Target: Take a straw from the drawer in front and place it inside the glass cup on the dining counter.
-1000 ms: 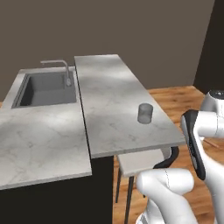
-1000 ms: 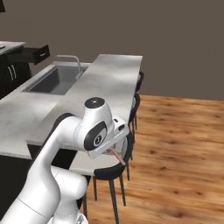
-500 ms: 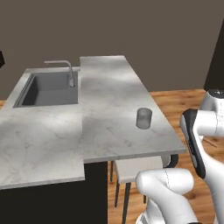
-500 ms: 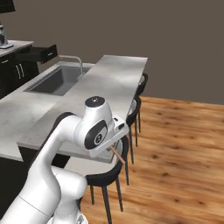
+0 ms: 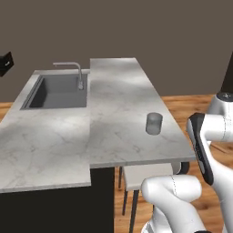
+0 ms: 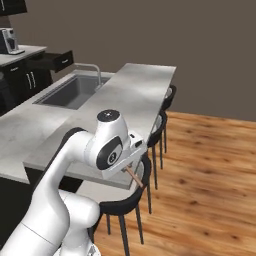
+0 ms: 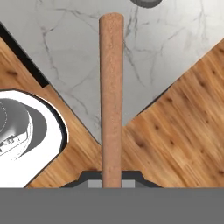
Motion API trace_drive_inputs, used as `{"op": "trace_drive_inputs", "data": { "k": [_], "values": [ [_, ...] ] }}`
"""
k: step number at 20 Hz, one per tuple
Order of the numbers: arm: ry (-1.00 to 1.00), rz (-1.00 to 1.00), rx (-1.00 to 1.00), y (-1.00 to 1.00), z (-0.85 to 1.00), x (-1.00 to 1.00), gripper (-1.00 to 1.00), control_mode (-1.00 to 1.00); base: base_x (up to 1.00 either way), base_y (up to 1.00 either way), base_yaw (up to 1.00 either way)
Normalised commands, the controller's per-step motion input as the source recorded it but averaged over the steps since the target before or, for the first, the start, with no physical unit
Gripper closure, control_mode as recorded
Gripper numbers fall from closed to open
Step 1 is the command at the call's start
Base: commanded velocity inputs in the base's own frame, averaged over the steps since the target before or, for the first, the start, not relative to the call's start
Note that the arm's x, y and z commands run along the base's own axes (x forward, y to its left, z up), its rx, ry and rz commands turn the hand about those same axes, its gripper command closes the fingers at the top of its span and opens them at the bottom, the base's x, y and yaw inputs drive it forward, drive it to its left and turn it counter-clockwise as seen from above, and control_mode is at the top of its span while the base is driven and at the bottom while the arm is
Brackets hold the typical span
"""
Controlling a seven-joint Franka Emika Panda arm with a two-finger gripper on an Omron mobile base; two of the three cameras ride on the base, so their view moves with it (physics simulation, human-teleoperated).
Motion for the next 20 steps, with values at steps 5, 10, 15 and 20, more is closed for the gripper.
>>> {"op": "trace_drive_inputs", "data": {
  "k": [5,10,15,20],
  "values": [
    [0.01,0.01,0.03,0.0,-0.03,0.01,1.0,-1.0,0.01,0.0,0.07],
    [0.0,0.11,0.35,0.0,0.06,0.09,1.0,-1.0,0.0,0.0,0.0],
    [0.0,0.13,0.51,0.02,0.25,0.19,1.0,-1.0,0.0,0.0,0.0],
    [0.0,0.06,0.4,0.17,0.71,0.44,1.0,-1.0,0.0,0.0,0.0]
  ]
}}
